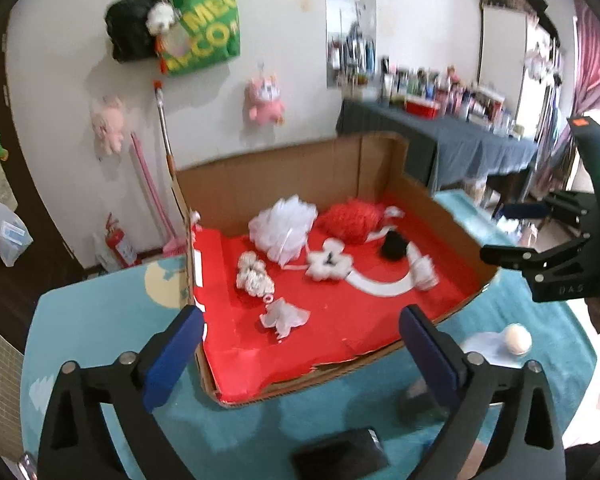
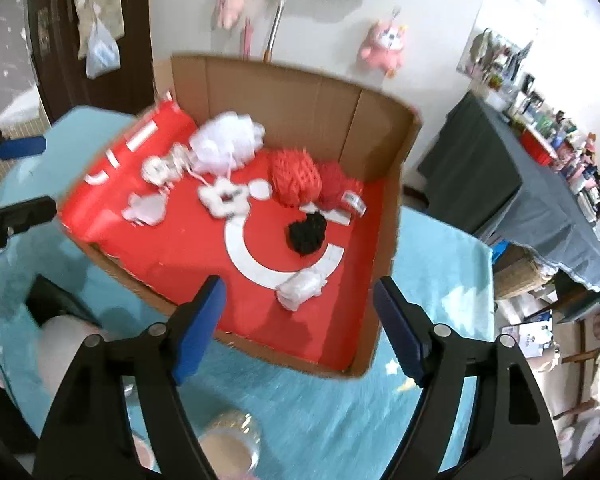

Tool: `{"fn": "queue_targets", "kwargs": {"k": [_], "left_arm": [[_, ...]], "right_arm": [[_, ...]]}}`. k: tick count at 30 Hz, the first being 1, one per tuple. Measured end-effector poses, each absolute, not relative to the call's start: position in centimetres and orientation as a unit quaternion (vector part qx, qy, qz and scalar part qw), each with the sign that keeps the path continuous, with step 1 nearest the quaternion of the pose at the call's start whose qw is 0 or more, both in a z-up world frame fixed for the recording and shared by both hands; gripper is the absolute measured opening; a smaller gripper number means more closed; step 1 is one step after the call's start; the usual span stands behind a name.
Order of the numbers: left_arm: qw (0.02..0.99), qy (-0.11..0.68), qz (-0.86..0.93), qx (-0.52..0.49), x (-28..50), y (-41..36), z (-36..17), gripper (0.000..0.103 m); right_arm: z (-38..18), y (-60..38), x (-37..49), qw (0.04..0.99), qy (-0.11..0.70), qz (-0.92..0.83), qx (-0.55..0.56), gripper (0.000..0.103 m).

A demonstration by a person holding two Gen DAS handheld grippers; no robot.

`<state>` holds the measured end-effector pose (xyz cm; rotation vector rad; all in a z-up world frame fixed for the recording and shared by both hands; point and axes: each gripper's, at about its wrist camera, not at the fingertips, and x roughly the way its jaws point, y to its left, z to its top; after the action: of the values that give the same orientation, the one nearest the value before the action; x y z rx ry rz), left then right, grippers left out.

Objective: Organize soft objects
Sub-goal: 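Withdraw both grippers from the box back toward the table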

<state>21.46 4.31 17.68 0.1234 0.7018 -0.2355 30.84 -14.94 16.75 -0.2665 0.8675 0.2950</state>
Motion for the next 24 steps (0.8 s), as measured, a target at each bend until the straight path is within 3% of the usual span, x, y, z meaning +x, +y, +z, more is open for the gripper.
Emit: {"fn": "queue_targets", "kwargs": {"k": [5, 13, 17, 24], "left_arm": [[0.944, 0.303, -0.12, 0.046, 17.3, 3.5, 19.7, 0.103], [0.961, 0.249, -0.115, 0.034, 11.5, 2.2, 21.3, 0.103], [0.968, 0.224, -0.111, 0.019, 8.6, 2.1, 21.1, 0.103], [0.974, 0.2, -0.11, -0.012, 4.6, 2.2, 19.1, 0.103]], "right_arm": [[19.6, -15.5, 26.2, 0.911, 0.371, 0.145, -0.105, 0.083], [22.0, -16.3, 19.4, 0.931, 0.321, 0.157, -0.07, 0.084], [22.0, -16.4, 16.4, 0.939, 0.299, 0.158, -0.06, 0.09], [20.8, -16.3, 11.4, 0.955, 0.257, 0.145, -0.035, 0.09]]}}
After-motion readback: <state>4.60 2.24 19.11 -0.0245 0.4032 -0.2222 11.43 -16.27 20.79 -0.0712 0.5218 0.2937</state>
